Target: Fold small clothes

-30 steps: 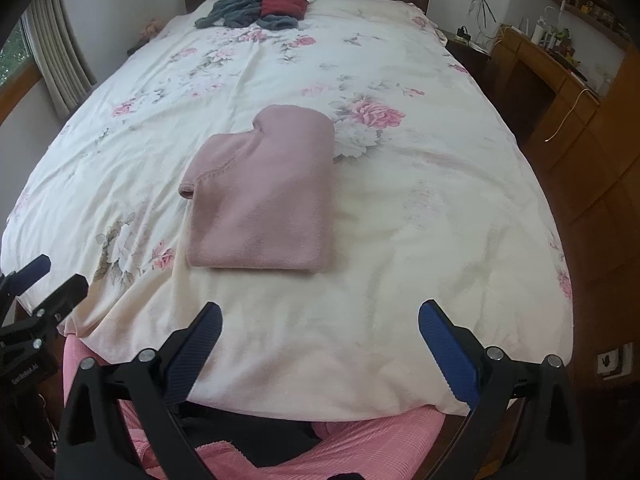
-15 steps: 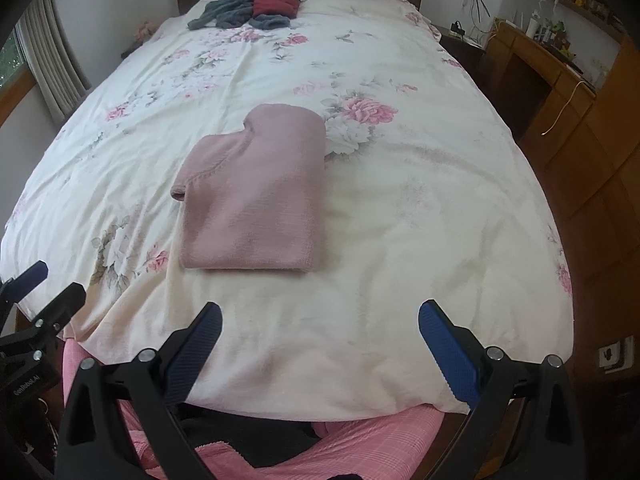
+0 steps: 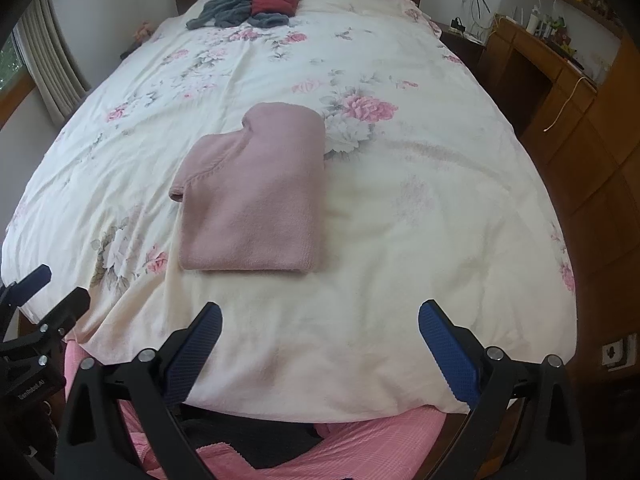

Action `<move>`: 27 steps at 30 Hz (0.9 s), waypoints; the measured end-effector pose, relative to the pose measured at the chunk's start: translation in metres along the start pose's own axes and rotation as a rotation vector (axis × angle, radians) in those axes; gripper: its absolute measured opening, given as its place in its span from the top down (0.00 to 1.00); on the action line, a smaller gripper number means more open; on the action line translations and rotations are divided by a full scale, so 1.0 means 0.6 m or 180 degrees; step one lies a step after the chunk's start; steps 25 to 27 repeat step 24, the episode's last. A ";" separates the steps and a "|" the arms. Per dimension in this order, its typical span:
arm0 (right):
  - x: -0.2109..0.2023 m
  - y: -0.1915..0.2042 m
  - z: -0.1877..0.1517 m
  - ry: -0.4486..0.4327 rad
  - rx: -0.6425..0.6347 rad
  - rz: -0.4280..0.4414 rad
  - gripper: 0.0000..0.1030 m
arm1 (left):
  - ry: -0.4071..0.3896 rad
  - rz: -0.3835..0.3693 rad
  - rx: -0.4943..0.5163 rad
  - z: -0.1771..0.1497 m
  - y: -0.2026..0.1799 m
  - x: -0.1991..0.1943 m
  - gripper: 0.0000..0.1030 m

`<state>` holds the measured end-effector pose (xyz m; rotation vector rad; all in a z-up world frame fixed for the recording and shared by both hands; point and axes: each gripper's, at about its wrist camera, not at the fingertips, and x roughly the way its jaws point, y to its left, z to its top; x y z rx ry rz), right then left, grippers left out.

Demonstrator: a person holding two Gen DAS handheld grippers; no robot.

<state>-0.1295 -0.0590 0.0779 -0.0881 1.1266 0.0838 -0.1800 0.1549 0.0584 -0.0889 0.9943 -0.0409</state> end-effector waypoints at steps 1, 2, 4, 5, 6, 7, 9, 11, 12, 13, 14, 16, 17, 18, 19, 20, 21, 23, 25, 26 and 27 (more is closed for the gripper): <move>0.001 -0.001 0.000 0.0005 0.0007 0.0011 0.04 | 0.0005 0.0002 0.0002 0.000 0.000 0.001 0.15; 0.001 -0.001 0.000 0.0004 0.0007 0.0015 0.04 | 0.0008 0.0004 0.0002 0.000 0.000 0.002 0.15; 0.001 -0.002 0.001 -0.0001 0.0002 0.0007 0.04 | 0.0005 0.0003 0.0001 0.001 -0.001 0.002 0.15; 0.002 -0.003 0.002 -0.0005 0.0001 0.0005 0.04 | 0.0001 0.0005 0.0001 0.001 -0.001 0.002 0.15; 0.002 -0.004 0.003 -0.0012 0.0003 0.0001 0.04 | 0.0001 0.0004 0.0006 0.001 -0.001 0.003 0.15; 0.002 -0.005 0.003 -0.0020 0.0004 -0.0010 0.04 | 0.0005 0.0002 0.0007 0.001 0.000 0.002 0.15; 0.002 -0.005 0.004 -0.0028 -0.0001 -0.0026 0.04 | 0.0005 0.0001 0.0006 0.001 0.000 0.004 0.15; 0.001 -0.004 0.004 -0.0029 0.0000 -0.0040 0.04 | 0.0007 0.0000 0.0002 0.001 0.000 0.003 0.15; 0.001 -0.003 0.003 -0.0032 0.0000 -0.0035 0.04 | 0.0004 -0.0003 0.0002 0.001 0.000 0.003 0.15; 0.001 -0.003 0.003 -0.0031 0.0003 -0.0036 0.04 | 0.0003 0.0001 0.0005 0.002 0.000 0.002 0.15; 0.001 -0.004 0.004 -0.0026 0.0004 -0.0038 0.04 | 0.0004 0.0000 0.0006 0.002 0.000 0.003 0.15; 0.002 -0.004 0.003 -0.0019 0.0011 -0.0040 0.04 | 0.0004 0.0000 0.0010 0.001 0.000 0.003 0.15; 0.002 -0.005 0.003 -0.0019 0.0013 -0.0043 0.04 | 0.0001 0.0000 0.0011 0.002 0.000 0.003 0.15; 0.003 -0.006 0.004 -0.0017 0.0014 -0.0046 0.04 | -0.0001 0.0001 0.0010 0.003 0.000 0.003 0.15; 0.003 -0.007 0.004 -0.0014 0.0024 -0.0045 0.04 | -0.0002 0.0005 0.0006 0.003 -0.002 0.003 0.15; 0.004 -0.009 0.004 -0.0013 0.0031 -0.0040 0.04 | -0.0004 0.0006 0.0006 0.003 -0.002 0.003 0.15; 0.004 -0.011 0.004 -0.0015 0.0041 -0.0040 0.04 | -0.0006 0.0007 0.0007 0.003 -0.002 0.004 0.15; 0.003 -0.013 0.003 -0.0024 0.0044 -0.0047 0.04 | -0.0004 0.0005 0.0009 0.003 -0.002 0.002 0.15; 0.003 -0.014 0.003 -0.0028 0.0044 -0.0052 0.04 | -0.0004 0.0005 0.0009 0.003 -0.002 0.002 0.15; 0.003 -0.014 0.003 -0.0028 0.0044 -0.0052 0.04 | -0.0004 0.0005 0.0009 0.003 -0.002 0.002 0.15; 0.003 -0.014 0.003 -0.0028 0.0044 -0.0052 0.04 | -0.0004 0.0005 0.0009 0.003 -0.002 0.002 0.15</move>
